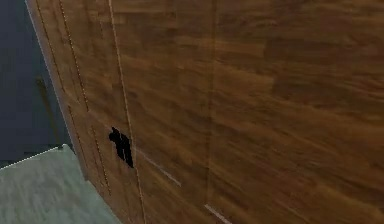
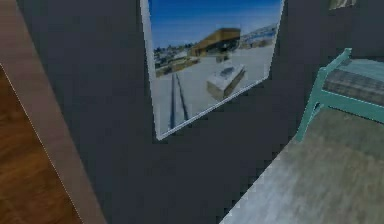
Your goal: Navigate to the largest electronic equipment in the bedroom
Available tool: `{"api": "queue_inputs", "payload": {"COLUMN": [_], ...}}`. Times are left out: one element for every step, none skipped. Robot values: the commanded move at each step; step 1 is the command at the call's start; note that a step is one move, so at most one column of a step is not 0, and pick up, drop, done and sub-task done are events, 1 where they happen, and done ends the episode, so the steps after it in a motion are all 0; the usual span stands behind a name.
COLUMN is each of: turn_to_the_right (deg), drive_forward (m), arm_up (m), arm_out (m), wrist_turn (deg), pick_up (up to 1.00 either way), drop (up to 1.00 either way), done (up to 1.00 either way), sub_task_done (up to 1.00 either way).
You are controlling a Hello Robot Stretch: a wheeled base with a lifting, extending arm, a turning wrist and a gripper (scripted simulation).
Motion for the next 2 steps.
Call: {"api": "queue_inputs", "payload": {"turn_to_the_right": [-45.0, -3.0], "drive_forward": [0.00, 0.00], "arm_up": [0.00, 0.00], "arm_out": [0.00, 0.00], "wrist_turn": [0.0, 0.0], "pick_up": [0.00, 0.00], "drop": [0.00, 0.00], "done": [0.00, 0.00], "sub_task_done": [0.00, 0.00]}}
